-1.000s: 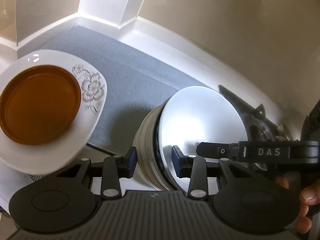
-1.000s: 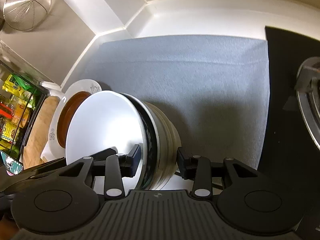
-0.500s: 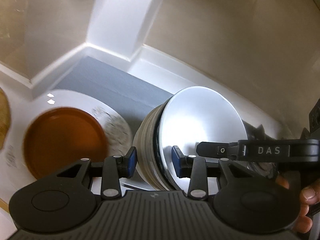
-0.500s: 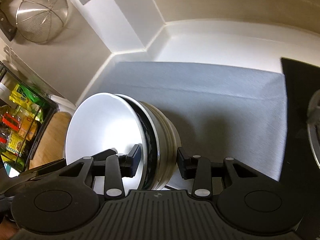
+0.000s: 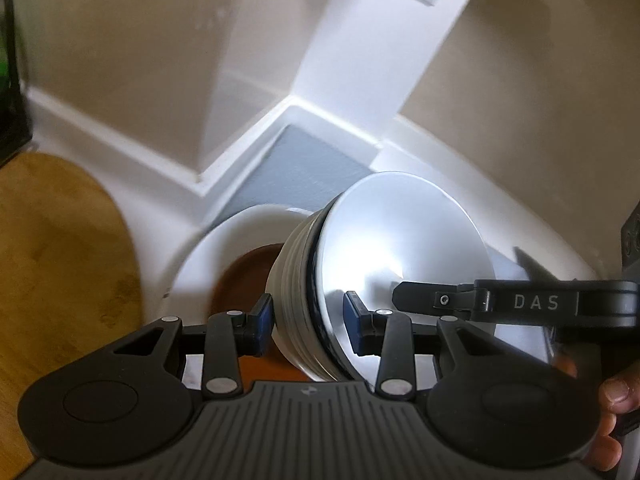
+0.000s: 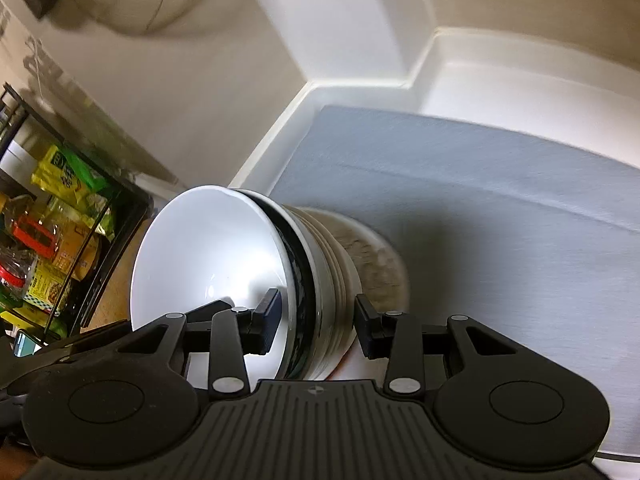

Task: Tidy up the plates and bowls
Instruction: 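Lower the bowl stack with both grippers onto the terracotta plate atop the plates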

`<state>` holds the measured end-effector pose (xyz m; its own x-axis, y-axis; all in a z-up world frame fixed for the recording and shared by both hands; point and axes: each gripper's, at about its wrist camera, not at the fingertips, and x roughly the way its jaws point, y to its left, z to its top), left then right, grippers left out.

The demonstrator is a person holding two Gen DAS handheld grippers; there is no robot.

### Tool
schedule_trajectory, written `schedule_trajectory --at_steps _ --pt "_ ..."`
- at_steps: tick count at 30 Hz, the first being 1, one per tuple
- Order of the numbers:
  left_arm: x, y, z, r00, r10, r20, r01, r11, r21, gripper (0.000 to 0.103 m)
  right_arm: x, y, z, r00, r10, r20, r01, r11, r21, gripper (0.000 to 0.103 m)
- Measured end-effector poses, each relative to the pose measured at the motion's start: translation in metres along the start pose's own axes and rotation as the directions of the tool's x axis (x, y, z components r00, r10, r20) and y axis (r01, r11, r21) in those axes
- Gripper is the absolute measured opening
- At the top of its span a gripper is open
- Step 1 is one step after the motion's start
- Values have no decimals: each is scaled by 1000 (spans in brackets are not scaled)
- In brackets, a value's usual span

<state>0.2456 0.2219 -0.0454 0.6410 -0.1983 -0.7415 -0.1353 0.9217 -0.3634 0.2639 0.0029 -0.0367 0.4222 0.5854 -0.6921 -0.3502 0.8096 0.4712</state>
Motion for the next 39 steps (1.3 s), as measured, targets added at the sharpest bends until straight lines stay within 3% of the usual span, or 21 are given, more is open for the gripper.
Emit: schedule_trajectory --at_steps 7,24,35,39 --pt "15 22 -2 999 -9 -50 7 999 -32 42 27 13 -5 998 -38 -56 38 999 1 41" --pt "30 33 5 995 -29 -98 23 998 -54 42 38 16 -5 993 -72 -92 74 997 24 42" --pt "23 28 1 998 5 -65 -7 1000 -29 42 40 17 -6 996 -64 -66 65 998 15 44" --pt "7 28 0 1000 -12 -12 12 1000 -22 44 34 15 -10 997 -69 -45 69 998 5 44"
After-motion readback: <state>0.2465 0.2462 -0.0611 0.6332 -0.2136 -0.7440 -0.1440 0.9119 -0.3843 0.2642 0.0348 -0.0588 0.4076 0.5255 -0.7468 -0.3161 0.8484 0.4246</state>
